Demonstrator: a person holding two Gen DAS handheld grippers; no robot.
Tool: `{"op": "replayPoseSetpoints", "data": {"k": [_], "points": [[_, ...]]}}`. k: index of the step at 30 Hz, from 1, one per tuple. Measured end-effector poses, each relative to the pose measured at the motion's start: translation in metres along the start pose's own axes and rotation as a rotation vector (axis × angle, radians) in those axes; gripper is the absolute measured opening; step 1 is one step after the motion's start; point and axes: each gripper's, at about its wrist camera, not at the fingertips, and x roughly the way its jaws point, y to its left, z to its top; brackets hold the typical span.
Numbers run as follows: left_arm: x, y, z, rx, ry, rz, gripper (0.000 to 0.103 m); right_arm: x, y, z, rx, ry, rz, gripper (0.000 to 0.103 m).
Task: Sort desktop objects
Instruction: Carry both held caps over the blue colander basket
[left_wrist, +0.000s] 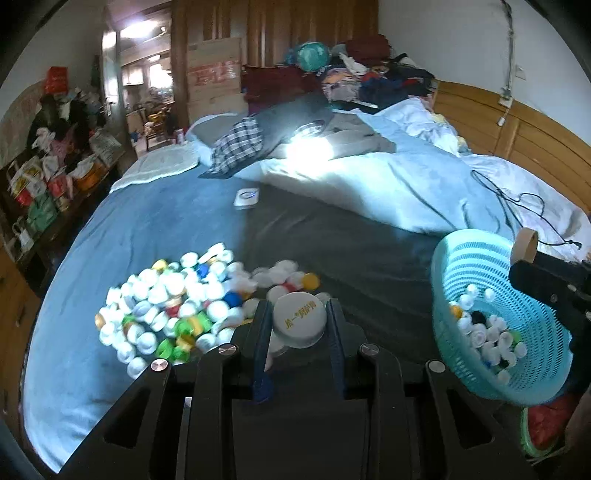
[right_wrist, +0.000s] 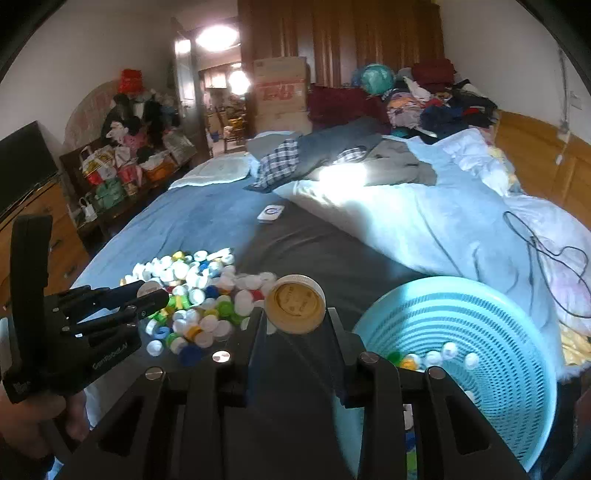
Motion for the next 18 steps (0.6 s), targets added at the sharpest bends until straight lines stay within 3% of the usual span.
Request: {"op": "replayPoseSetpoints", "data": {"k": [18], "points": [[0.01, -0.11, 0.042, 0.155, 0.003, -0.13, 0.025, -0.032, -0.092, -0.002, 0.106, -0.015, -0.13, 0.034]]}}
